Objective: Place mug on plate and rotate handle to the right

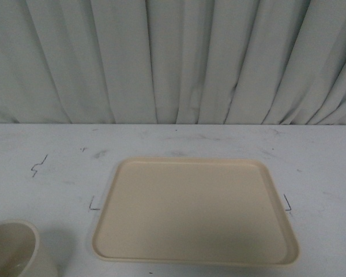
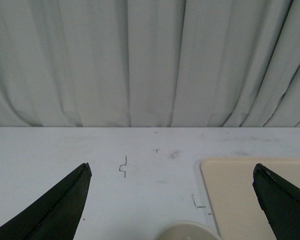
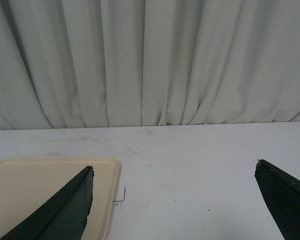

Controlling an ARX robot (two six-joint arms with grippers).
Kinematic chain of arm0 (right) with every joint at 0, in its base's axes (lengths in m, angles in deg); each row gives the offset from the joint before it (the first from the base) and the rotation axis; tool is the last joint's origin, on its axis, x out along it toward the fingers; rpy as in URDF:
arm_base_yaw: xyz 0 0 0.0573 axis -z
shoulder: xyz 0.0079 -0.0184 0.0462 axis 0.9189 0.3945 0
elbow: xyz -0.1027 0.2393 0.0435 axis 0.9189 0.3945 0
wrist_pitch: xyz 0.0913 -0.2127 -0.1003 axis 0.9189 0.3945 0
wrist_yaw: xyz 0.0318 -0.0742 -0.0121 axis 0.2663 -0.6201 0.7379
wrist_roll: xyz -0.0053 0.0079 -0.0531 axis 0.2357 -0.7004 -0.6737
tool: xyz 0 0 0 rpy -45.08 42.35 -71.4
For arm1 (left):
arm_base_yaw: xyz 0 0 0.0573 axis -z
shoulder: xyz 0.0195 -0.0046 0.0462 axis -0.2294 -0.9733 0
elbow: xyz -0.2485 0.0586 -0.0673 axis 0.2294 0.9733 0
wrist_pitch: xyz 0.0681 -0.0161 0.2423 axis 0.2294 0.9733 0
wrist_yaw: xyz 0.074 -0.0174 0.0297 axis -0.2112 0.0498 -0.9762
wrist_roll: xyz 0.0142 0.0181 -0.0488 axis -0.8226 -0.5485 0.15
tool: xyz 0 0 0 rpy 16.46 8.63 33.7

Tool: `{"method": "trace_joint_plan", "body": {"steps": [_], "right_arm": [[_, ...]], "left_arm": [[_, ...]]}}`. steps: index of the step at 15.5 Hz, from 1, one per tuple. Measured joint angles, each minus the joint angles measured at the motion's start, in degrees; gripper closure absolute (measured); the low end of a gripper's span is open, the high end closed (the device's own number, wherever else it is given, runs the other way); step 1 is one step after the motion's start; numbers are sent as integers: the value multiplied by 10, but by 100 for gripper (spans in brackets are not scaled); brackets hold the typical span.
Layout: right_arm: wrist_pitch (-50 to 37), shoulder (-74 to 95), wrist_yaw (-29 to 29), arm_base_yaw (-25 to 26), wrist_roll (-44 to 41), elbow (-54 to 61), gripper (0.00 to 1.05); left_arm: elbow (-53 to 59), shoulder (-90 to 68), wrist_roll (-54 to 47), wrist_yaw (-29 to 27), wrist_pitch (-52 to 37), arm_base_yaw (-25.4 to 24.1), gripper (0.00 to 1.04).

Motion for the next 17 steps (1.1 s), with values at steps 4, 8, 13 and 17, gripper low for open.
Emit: {"method": "trace_joint_plan", "body": {"steps": [4, 8, 13, 17], "right_arm": [[0, 0, 0, 0, 0, 0, 6], [0, 0, 0, 0, 0, 0, 6], [0, 0, 0, 0, 0, 0, 6], [0, 0, 0, 0, 0, 0, 6]], "left_arm": [[0, 0, 0, 0, 0, 0, 7], [0, 0, 0, 0, 0, 0, 7], [0, 0, 0, 0, 0, 0, 7], [0, 0, 0, 0, 0, 0, 7]]}}
